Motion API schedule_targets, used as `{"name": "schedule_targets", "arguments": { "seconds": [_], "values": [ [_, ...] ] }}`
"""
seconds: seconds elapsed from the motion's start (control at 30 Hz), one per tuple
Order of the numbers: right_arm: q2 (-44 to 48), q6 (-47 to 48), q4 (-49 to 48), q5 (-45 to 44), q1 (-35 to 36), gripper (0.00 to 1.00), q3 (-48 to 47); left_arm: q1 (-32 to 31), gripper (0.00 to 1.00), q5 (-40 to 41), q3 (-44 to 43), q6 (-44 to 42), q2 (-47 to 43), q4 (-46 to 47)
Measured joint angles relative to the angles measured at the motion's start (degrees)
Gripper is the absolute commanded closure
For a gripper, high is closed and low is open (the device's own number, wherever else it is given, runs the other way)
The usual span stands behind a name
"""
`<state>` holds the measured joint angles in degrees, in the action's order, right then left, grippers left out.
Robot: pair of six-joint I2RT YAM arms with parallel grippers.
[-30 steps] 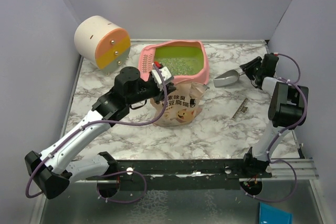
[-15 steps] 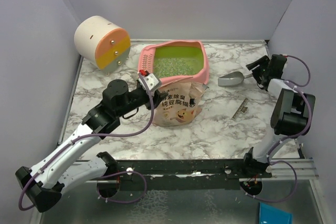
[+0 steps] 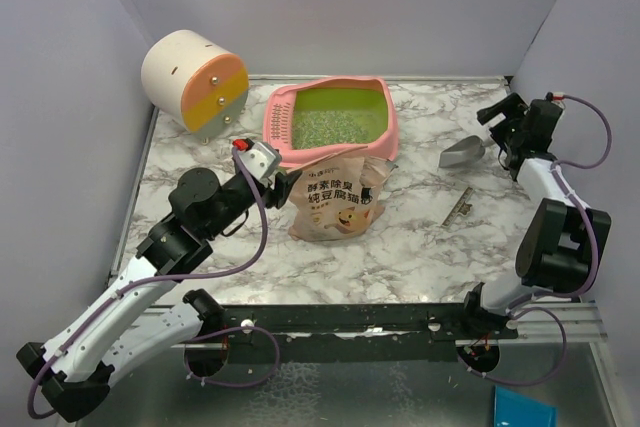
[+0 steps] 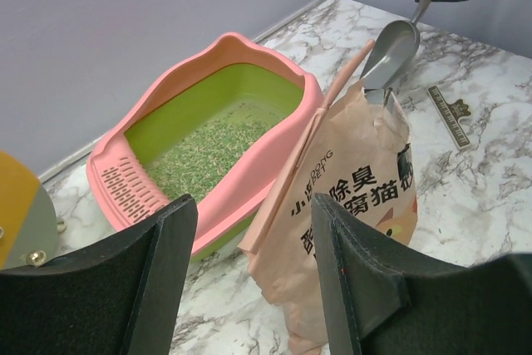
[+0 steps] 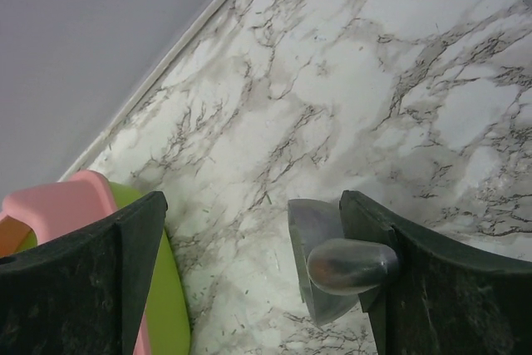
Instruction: Fill the litter box with clean litter
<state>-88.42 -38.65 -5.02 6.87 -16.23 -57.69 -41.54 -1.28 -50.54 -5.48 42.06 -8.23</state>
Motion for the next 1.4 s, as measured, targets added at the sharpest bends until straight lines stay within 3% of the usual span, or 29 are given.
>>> {"name": "schedule_targets", "arguments": {
  "seconds": [0.33, 0.5, 0.7, 0.97, 1.17, 1.4],
  "values": [
    [-7.0, 2.8, 3.1, -0.2, 0.0, 0.13, -2.8, 0.0, 0.4, 0.5, 0.1, 0.6, -0.6, -0.3],
    [-18.1, 5.1, 9.4, -1.9, 0.0, 0.14, -9.6, 0.0, 0.4, 0.7, 0.1, 0.7, -0.5, -0.4],
    [-20.0, 8.0, 14.0, -7.6, 0.2, 0.13, -9.6, 0.0, 0.4, 1.0, 0.1, 0.9, 2.4, -1.3],
    [-16.1, 9.0, 14.5, -12.9, 0.4, 0.12, -6.4, 0.0, 0.4, 1.1, 0.1, 0.9, 4.0, -3.0],
    [-6.9, 8.8, 14.1, -12.6, 0.4, 0.13, 0.6, 0.0, 0.39, 1.2, 0.1, 0.9, 4.0, -3.1],
    [9.2, 10.8, 10.1, -2.0, 0.5, 0.14, 6.6, 0.0, 0.38, 4.0, 1.7, 1.0, 2.6, -3.3]
  ]
}}
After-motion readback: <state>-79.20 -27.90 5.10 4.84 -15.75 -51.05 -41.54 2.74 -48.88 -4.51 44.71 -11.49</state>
